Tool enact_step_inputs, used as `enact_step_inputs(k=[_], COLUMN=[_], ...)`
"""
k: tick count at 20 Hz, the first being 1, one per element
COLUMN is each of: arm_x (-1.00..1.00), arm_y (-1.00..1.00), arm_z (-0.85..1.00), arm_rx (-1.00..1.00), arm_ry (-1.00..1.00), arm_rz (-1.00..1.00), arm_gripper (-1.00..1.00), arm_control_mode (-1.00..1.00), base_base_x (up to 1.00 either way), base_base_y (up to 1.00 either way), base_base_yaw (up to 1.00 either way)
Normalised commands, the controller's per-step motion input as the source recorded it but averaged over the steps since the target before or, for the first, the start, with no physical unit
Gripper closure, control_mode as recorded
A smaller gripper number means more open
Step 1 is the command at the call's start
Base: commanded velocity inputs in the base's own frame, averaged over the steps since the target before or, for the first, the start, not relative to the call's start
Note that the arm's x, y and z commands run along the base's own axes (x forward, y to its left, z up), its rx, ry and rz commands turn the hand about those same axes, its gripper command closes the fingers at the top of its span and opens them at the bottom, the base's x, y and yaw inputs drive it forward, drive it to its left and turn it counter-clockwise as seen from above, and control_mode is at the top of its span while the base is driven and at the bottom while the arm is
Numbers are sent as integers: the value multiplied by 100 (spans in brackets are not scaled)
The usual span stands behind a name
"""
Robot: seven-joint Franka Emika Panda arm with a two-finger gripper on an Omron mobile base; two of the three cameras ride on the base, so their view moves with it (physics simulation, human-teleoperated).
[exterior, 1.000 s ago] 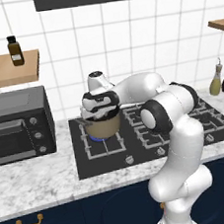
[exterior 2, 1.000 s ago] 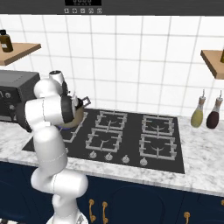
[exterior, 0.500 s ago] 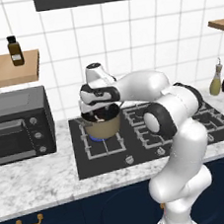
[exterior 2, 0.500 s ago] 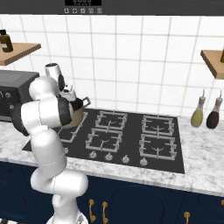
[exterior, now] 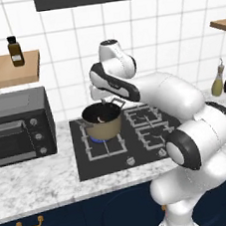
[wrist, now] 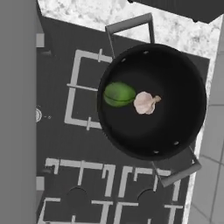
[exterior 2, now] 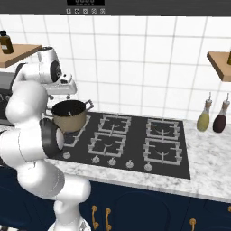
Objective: Put the avocado and garlic in the pot. Retrieve the spatula and lightly stir the vegetables in the pot.
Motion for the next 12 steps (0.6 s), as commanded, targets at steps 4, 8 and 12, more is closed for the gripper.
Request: enact_step_inputs(k=[4, 8, 12], arm_x=[-94, -75, -29], arm_y=[-69, -56, -46], arm_z=[32, -13, -34], arm_rx=[3, 0, 0], arm_ry=[10, 14, 15], arm_rz=[-1, -4, -4], arm_gripper=[-100, -100, -100], arm_control_mode=[-100, -100, -100], base_base_x=[0, 0, 0], base_base_y=[0, 0, 0], base_base_yaw=[0, 0, 0])
